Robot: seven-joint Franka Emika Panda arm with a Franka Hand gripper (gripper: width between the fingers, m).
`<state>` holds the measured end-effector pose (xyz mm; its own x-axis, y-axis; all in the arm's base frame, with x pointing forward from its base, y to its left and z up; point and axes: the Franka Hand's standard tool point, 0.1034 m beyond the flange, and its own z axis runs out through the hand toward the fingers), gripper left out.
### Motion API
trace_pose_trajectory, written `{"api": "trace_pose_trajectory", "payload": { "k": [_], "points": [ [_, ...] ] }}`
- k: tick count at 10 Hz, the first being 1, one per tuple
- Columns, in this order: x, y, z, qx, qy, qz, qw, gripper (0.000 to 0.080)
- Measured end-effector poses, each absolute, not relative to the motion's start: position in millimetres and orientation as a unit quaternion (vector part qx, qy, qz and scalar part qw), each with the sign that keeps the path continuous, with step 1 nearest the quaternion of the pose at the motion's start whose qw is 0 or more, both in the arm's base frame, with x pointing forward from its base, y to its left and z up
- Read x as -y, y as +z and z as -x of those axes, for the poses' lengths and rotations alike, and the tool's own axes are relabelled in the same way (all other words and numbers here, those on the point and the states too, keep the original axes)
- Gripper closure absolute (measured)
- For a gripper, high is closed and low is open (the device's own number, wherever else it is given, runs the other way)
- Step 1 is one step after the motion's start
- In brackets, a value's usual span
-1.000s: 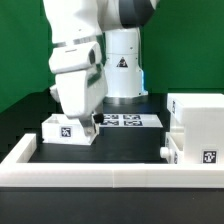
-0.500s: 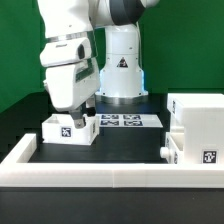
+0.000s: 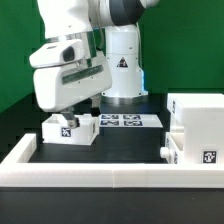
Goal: Assemble drawer
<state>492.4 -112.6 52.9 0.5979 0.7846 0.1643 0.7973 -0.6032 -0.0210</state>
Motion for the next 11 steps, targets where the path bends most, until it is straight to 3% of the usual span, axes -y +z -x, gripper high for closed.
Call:
{"api": "trace_pose_trajectory", "payload": {
  "k": [1,2,11],
  "points": [
    [113.9,55.2,-484.5,0.394,-0.077,0.915,0.033,0.015],
    [113.4,54.6,-475.5,0.341,-0.075,0.936,0.034,0.015],
    [113.2,46.3,-460.9,0.003,-0.066,0.996,0.059,0.015]
  ]
}}
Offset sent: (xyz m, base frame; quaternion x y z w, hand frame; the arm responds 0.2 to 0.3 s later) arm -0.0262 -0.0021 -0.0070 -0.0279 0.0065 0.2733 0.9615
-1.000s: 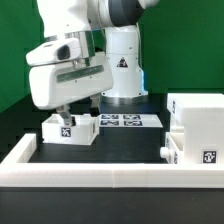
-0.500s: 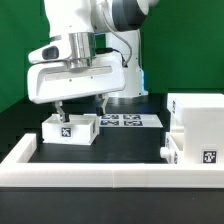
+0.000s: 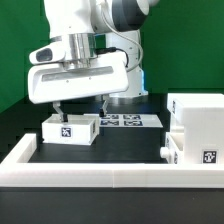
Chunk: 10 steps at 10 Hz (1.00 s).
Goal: Assemble drawer
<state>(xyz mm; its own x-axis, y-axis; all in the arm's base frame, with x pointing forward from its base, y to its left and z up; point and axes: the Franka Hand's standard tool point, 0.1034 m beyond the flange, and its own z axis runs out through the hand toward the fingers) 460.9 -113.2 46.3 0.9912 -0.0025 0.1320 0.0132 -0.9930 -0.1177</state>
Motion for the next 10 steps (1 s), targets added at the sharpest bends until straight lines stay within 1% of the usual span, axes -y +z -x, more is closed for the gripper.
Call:
{"api": "trace_pose_trajectory", "payload": {
  "k": [2,3,4,5,8,10],
  "points": [
    [108.1,40.3,-449.6,-0.079,-0.071,0.993,0.056,0.015],
    [101.6,37.3,-444.4,-0.133,-0.065,0.987,0.061,0.015],
    [99.6,33.7,-439.7,-0.164,-0.067,0.982,0.06,0.015],
    [97.8,27.1,-431.3,-0.174,-0.067,0.981,0.056,0.015],
    [95.5,10.3,-422.2,-0.138,-0.069,0.987,0.048,0.015],
    [90.0,7.1,-423.1,-0.11,-0.069,0.99,0.048,0.015]
  ]
}}
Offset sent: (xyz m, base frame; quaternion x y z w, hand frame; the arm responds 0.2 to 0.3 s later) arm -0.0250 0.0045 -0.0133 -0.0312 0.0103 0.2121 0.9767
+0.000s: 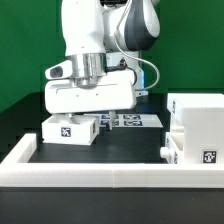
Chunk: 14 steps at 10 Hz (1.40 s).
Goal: Assemble drawer
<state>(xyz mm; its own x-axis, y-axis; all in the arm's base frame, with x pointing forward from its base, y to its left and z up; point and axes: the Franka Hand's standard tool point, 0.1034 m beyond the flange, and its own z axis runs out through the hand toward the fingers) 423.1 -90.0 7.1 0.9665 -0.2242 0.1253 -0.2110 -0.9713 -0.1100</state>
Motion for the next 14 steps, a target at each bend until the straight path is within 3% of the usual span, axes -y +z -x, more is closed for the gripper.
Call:
{"api": "trace_pose_trajectory", "payload": {
  "k": [1,3,4,5,6,7,11,14],
  "points": [
    [87.5,7.7,-426.7,-0.101,-0.07,0.991,0.049,0.015],
    [80.9,8.2,-429.5,-0.094,-0.071,0.992,0.049,0.0407],
    [80.4,7.8,-429.2,-0.093,-0.07,0.992,0.049,0.0407],
    [81.4,7.1,-428.6,-0.094,-0.07,0.992,0.049,0.0589],
    [82.0,6.5,-428.0,-0.094,-0.069,0.992,0.049,0.0718],
    [84.4,7.3,-428.6,-0.094,-0.073,0.992,0.047,0.0753],
    [79.3,13.0,-435.9,-0.106,-0.08,0.99,0.048,0.0753],
    [28.6,43.6,-471.4,-0.123,-0.07,0.987,0.078,0.0755]
  ]
}}
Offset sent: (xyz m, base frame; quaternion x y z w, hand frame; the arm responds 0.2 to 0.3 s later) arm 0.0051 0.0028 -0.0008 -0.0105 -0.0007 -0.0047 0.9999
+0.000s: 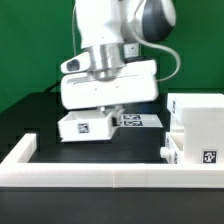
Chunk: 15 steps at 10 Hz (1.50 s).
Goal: Assemble drawer
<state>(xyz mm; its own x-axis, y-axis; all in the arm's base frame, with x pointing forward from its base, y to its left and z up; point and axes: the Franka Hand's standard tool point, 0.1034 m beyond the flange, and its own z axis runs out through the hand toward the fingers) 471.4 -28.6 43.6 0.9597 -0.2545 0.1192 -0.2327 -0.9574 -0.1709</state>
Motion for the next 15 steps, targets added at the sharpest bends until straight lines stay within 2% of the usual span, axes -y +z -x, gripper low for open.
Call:
{"api": "trace_pose_trajectory", "payload": {
  "k": [2,4,6,9,12,13,14,15],
  "points": [
    [9.9,58.9,-498.0,-0.103,-0.079,0.988,0.088,0.0755],
    [11.2,57.0,-496.4,-0.084,-0.08,0.99,0.085,0.0755],
    [13.4,55.8,-496.1,0.014,-0.087,0.993,0.076,0.0755],
    [23.0,50.8,-502.7,0.25,-0.087,0.963,0.048,0.0755],
    [25.4,48.7,-500.4,0.332,-0.087,0.938,0.04,0.0755],
    [27.4,48.0,-500.3,0.376,-0.087,0.922,0.036,0.0755],
    [33.8,47.4,-503.2,0.48,-0.086,0.873,0.022,0.0755],
    [33.0,49.6,-509.4,0.508,-0.08,0.857,0.023,0.0755]
  ]
}}
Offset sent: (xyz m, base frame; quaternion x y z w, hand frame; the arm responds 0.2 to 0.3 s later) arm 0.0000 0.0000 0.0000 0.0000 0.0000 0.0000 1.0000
